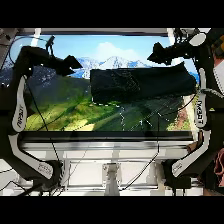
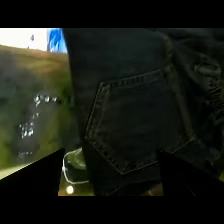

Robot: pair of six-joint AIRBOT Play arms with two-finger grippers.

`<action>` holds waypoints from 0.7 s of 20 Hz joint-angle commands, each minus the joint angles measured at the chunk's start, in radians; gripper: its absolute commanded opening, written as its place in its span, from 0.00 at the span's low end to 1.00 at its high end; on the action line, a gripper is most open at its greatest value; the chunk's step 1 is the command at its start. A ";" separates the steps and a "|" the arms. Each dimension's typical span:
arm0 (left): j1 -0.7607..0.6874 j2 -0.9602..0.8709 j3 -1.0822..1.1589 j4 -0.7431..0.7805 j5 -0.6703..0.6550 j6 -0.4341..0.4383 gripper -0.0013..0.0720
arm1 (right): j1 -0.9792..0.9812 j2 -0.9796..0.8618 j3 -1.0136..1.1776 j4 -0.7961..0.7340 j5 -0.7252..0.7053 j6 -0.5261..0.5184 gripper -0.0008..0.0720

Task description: Fold the clothes and pants, and hang the long-sleeved shirts on hangers.

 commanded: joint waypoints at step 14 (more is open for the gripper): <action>-0.037 -0.285 0.000 -0.243 0.032 0.013 0.89 | 0.000 -0.001 0.000 0.006 0.000 -0.048 0.04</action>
